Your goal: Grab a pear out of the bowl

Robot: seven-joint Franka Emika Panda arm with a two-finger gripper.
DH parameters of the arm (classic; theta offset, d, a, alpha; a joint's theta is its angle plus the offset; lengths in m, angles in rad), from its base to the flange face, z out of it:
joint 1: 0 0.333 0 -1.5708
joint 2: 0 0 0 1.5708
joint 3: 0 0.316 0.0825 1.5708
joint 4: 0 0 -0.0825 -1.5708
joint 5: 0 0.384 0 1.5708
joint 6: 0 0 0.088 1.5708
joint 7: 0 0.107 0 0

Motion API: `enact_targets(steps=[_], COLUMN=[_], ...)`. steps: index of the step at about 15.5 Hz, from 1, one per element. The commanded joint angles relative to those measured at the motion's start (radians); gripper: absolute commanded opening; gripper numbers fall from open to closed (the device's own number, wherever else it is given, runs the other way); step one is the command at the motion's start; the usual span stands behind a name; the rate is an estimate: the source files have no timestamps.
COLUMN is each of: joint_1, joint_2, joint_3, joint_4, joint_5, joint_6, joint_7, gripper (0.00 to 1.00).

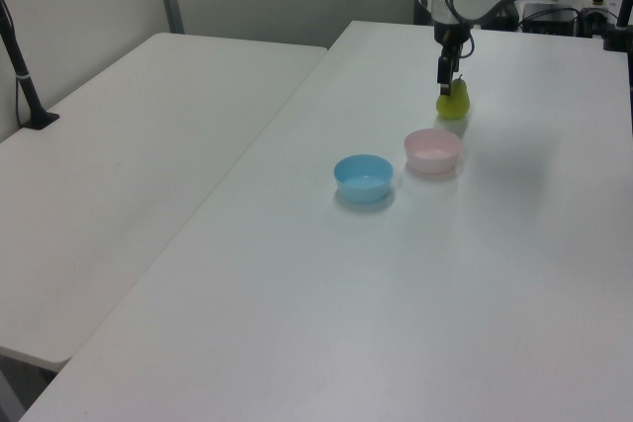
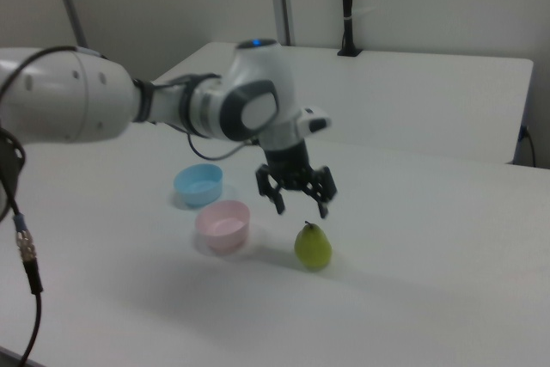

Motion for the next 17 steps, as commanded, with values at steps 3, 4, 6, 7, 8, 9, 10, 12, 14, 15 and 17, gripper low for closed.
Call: enact_targets(steps=[3,4,6,7,8,9,10,12,14,15,17], joint_1=[0.174,0.192,0.237,0.264,0.289,0.310,0.332,0.356,0.358,0.358,0.356], joint_2=[-0.157,-0.182,-0.239,-0.266,-0.292,-0.318,-0.341,-0.378,-0.407,-0.408,-0.401], joint_3=[0.003,0.003,0.005,0.005,0.005,0.005,0.003,-0.005,-0.006,-0.005,-0.003], joint_4=[-0.019,-0.019,-0.019,-0.019,-0.019,-0.019,-0.019,-0.018,-0.018,-0.018,-0.018], joint_5=[-0.007,-0.006,0.005,0.013,0.019,0.020,0.022,0.069,0.103,0.103,0.103], joint_6=[-0.128,-0.143,-0.195,-0.233,-0.267,-0.289,-0.310,-0.355,-0.402,-0.413,-0.413], joint_7=[0.270,0.304,0.338,0.348,0.358,0.368,0.384,0.410,0.410,0.410,0.408], gripper=[1.00,1.00,1.00,1.00,1.00,1.00,1.00,1.00,1.00,1.00,1.00])
